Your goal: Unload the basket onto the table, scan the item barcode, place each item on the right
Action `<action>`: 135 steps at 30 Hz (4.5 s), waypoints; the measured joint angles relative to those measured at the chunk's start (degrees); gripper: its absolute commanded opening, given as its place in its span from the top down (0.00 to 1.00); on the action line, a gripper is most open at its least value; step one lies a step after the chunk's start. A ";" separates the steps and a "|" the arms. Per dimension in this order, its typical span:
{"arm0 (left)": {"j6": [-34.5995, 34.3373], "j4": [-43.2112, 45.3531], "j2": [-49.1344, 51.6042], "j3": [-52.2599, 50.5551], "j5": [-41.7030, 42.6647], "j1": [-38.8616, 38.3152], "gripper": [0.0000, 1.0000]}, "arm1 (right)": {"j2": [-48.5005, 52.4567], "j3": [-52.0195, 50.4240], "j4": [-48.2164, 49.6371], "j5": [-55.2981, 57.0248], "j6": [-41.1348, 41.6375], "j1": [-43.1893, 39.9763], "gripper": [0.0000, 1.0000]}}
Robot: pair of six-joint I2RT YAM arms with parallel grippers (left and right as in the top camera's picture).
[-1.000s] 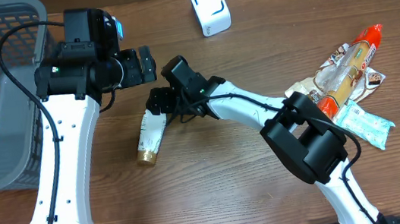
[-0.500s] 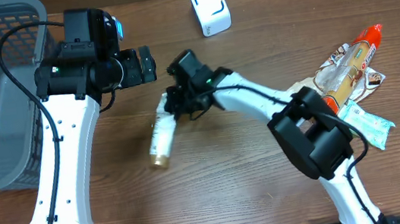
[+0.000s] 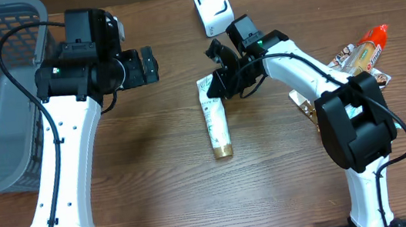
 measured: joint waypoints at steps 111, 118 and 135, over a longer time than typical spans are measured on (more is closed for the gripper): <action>0.00 -0.02 0.00 0.00 0.00 0.00 0.00 | -5.46 -17.97 7.06 0.76 6.71 -1.60 0.59; 0.00 -0.02 0.00 0.00 0.00 0.00 0.00 | -5.42 -18.84 10.86 1.62 9.70 -1.27 0.60; 0.00 0.00 0.00 0.00 0.00 0.00 0.00 | -5.05 -16.48 8.46 1.97 15.69 -0.76 0.96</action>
